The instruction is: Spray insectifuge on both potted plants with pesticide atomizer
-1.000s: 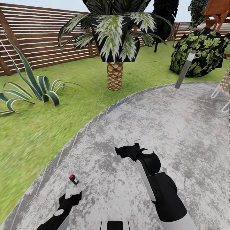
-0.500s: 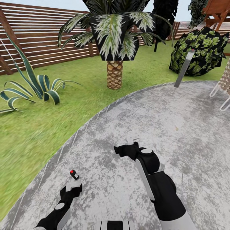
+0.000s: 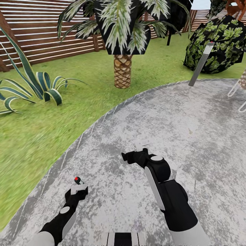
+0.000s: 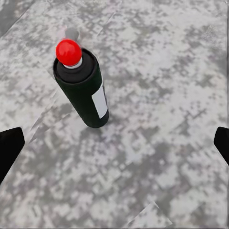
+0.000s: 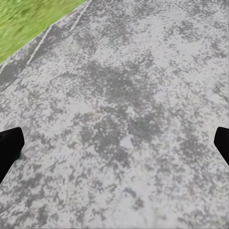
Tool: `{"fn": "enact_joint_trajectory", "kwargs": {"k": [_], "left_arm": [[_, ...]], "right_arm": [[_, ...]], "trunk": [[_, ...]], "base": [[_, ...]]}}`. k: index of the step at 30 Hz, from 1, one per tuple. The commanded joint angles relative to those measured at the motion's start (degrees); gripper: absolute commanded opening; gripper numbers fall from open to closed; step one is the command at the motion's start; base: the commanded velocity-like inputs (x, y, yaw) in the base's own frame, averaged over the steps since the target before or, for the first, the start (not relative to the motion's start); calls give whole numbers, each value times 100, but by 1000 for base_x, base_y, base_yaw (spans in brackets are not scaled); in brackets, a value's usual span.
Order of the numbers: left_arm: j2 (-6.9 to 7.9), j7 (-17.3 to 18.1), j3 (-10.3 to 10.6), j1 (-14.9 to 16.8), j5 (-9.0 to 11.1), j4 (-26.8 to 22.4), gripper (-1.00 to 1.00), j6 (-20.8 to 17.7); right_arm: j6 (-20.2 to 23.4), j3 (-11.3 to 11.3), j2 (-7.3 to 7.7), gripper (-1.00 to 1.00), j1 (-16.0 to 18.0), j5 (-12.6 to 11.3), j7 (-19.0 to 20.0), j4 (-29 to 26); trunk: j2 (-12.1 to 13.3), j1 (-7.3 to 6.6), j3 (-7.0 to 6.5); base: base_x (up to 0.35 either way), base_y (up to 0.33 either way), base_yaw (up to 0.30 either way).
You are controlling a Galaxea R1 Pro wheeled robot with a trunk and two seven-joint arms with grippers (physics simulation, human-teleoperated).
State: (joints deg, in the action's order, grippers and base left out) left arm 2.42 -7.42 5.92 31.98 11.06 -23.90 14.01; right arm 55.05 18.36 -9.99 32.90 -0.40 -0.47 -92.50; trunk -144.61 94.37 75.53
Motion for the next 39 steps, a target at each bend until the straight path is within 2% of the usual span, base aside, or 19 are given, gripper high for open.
{"fn": "enact_joint_trajectory", "kwargs": {"k": [1,5,11,13,17,19,39], "left_arm": [[-3,-36,54,35,51,-2,100,26],[0,-39,73,119,47,-14,100,251],[81,-40,77,84,42,50,100,1038],[123,-40,84,52,44,156,100,1338],[171,-41,85,-4,45,287,100,1798],[177,-41,85,-11,45,301,100,1865],[148,-34,100,-25,39,333,100,2000]], "right_arm": [[26,-2,-1,100,34,-4,-5,-4],[21,-26,-1,100,111,-4,-6,-4],[13,-38,-1,100,132,-4,-23,-4],[10,-42,-1,100,135,-4,-116,-4],[-1,-43,-1,100,134,-4,-584,-4],[-23,-43,-1,100,132,-4,-648,-4],[-73,-37,-1,100,120,-4,-784,-4]], "trunk": [[-3,1,27],[-9,12,116],[-10,14,138],[-10,14,138],[-10,14,138],[-10,14,138],[-37,66,581]], "base": [[0,0,0],[0,0,0],[0,0,0],[0,0,0],[0,0,0],[0,0,0],[0,0,0]]}}
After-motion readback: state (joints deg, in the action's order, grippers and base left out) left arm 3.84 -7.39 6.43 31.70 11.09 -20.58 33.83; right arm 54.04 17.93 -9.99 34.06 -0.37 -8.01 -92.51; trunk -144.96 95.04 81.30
